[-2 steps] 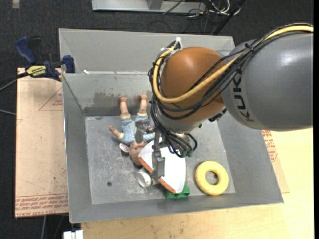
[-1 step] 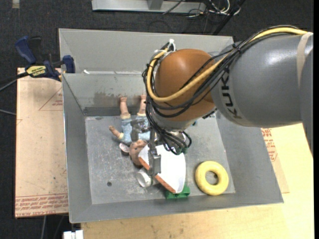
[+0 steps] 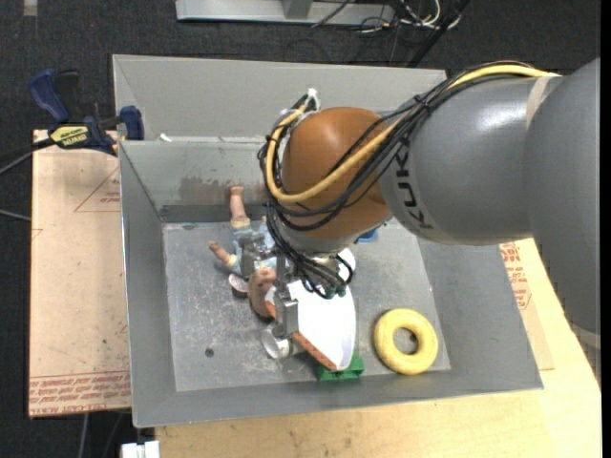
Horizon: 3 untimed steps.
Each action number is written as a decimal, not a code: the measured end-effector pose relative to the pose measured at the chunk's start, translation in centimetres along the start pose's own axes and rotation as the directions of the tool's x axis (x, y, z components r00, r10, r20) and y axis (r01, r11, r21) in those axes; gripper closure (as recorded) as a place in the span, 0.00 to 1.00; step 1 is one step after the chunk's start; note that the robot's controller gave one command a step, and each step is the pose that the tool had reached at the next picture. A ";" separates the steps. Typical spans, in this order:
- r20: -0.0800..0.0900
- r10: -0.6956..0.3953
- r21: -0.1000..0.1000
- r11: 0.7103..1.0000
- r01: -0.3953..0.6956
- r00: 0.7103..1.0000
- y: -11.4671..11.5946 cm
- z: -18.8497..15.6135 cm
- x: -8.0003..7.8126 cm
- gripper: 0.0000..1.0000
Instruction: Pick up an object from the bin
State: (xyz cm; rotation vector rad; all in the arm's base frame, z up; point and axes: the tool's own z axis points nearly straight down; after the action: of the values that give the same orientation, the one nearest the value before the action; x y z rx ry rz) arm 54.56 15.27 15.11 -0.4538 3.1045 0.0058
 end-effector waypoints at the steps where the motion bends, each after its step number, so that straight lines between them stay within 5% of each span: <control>1: -0.002 0.083 -0.001 0.997 -0.083 0.997 -0.5 2.1 -0.2 0.00; 3: 0.003 -0.016 -0.002 1.000 0.016 1.000 -2.9 4.1 -2.5 0.00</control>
Offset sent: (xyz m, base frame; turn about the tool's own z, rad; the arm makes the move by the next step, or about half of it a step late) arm 0.0335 -0.0126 -0.0343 0.0161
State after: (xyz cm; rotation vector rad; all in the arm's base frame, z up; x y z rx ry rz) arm 57.75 13.22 10.98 -0.4775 3.0985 0.0096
